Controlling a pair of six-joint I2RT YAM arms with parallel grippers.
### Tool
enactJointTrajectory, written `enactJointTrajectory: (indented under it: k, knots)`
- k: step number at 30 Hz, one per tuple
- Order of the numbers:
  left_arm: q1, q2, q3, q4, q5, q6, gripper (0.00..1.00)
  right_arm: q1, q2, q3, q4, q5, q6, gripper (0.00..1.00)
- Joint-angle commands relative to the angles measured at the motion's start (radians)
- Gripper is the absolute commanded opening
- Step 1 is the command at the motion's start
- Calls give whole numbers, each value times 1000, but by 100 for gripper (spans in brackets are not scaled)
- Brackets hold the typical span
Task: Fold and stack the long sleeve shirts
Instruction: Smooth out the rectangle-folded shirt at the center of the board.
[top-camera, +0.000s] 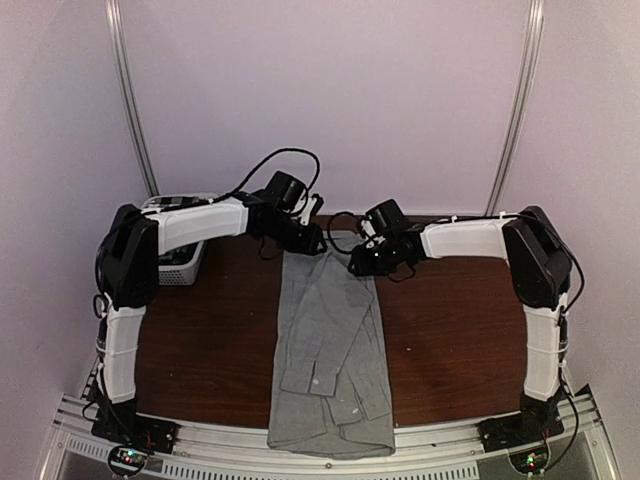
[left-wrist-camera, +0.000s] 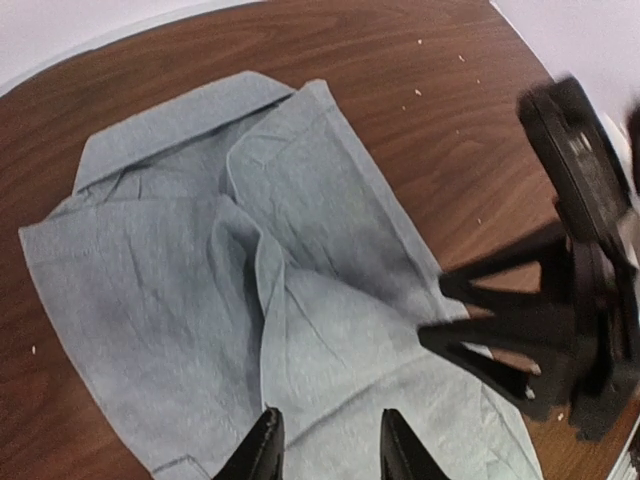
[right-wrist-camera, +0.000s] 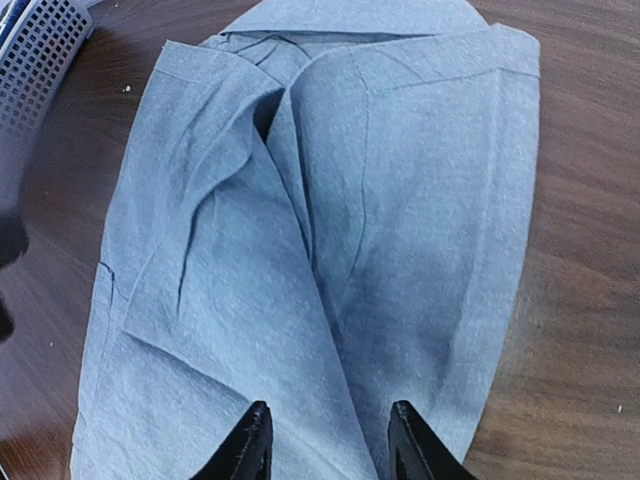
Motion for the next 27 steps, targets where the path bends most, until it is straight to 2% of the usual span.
enactJointTrajectory:
  k: [1, 4, 12, 27]
  knots:
    - [17, 116, 168, -9, -27, 31, 34, -4, -114, -105, 45, 50, 40, 41]
    - [17, 186, 261, -26, -28, 31, 34, -5, -157, -175, 60, 62, 55, 41]
    - [17, 290, 359, -27, -79, 30, 36, -4, -229, -297, 116, 70, 80, 42]
    - [16, 348, 386, -20, -66, 9, 35, 3, -182, -331, 164, 46, 64, 42]
